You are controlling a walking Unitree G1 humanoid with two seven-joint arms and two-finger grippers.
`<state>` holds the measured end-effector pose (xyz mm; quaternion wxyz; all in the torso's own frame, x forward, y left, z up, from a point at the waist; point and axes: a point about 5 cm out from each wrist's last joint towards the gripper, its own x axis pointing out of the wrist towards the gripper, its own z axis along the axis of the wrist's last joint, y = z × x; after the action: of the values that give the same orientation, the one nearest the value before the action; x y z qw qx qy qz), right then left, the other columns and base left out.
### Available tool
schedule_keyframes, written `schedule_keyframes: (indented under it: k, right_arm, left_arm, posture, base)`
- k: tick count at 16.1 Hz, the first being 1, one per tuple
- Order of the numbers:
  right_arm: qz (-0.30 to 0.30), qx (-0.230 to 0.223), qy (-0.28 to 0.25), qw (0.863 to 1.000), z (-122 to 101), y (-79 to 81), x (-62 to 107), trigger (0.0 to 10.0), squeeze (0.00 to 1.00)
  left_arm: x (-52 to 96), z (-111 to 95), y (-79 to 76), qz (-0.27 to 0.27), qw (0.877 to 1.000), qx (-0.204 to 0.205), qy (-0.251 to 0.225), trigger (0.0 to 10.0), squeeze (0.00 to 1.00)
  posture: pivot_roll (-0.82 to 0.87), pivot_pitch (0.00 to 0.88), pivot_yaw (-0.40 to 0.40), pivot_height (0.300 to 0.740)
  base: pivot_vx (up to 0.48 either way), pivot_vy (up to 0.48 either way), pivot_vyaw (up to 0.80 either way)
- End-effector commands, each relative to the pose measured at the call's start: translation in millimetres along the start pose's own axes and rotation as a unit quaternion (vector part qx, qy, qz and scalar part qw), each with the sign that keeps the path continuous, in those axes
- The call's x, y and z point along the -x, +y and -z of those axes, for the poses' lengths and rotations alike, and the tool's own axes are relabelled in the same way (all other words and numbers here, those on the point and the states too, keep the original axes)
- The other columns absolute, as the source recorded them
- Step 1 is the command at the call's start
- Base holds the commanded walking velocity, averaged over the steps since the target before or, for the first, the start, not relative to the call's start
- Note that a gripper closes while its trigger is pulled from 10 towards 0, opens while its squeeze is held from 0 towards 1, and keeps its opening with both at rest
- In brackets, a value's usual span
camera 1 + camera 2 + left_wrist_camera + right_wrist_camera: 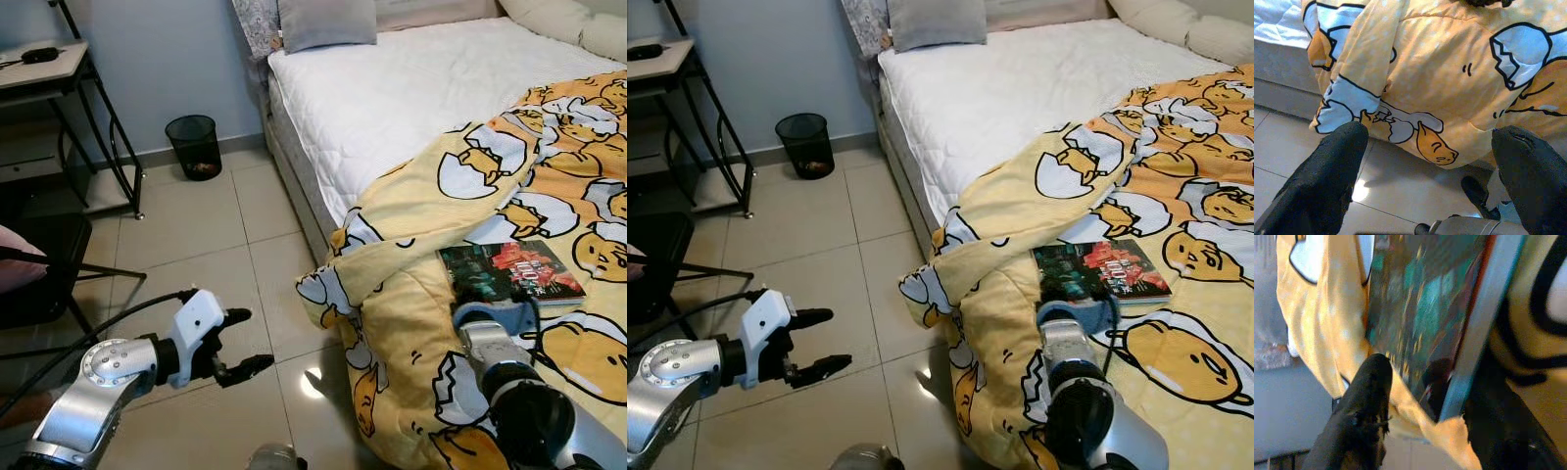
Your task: Clean up the room
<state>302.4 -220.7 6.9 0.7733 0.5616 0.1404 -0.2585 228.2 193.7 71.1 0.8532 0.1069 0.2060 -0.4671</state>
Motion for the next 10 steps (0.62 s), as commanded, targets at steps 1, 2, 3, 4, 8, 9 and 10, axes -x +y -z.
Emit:
schedule_keyframes:
  k: [1,2,3,4,8,9,10]
  right_arm:
    - [0.009,-0.012,-0.01,1.0,-3.0,-3.1,0.3,0.0,0.0]
    - [0.006,-0.017,-0.015,1.0,-4.9,-2.5,0.1,0.0,0.0]
    - [-0.005,-0.02,-0.014,1.0,-5.4,0.4,-0.4,0.0,0.0]
    - [-0.011,-0.019,-0.012,1.0,-4.8,2.1,-0.6,0.0,0.0]
    - [-0.025,-0.014,-0.004,1.0,-2.5,7.7,-1.4,0.0,0.0]
    - [-0.023,-0.014,-0.004,1.0,-2.3,7.6,-1.4,0.0,0.0]
    - [-0.023,-0.013,-0.005,1.0,-2.3,7.1,-1.3,0.0,0.0]
  left_arm:
    - [-0.3,-1.1,2.2,0.002,1.0,-0.013,0.003,10.0,0.98]
    - [0.1,0.3,3.8,0.005,1.0,-0.017,-0.001,10.0,0.98]
    - [2.9,-1.1,5.7,0.013,1.0,-0.022,-0.008,10.0,0.98]
    - [4.1,-3.1,6.1,0.016,0.999,-0.025,-0.012,10.0,0.98]
    - [2.4,-36.3,-1.4,0.023,0.998,-0.045,-0.047,10.0,0.98]
    - [-7.0,-53.4,-10.8,0.033,0.996,-0.054,-0.06,10.0,0.98]
    - [-9.0,-60.2,-14.4,0.039,0.996,-0.055,-0.066,10.0,0.98]
  posture:
    - [0.38,0.0,0.056,0.74]
    - [0.38,0.0,0.057,0.74]
    - [0.38,0.0,0.058,0.74]
    - [0.38,0.0,0.058,0.74]
    - [0.38,0.0,0.058,0.74]
    - [0.37,0.0,0.061,0.74]
    - [0.37,0.0,0.061,0.74]
  base:
    - [0.0,0.0,0.0]
    - [0.0,0.0,0.0]
    - [0.0,0.0,0.0]
    - [0.0,0.0,0.0]
    - [0.0,0.0,0.0]
    - [0.0,0.0,0.0]
    - [0.0,0.0,0.0]
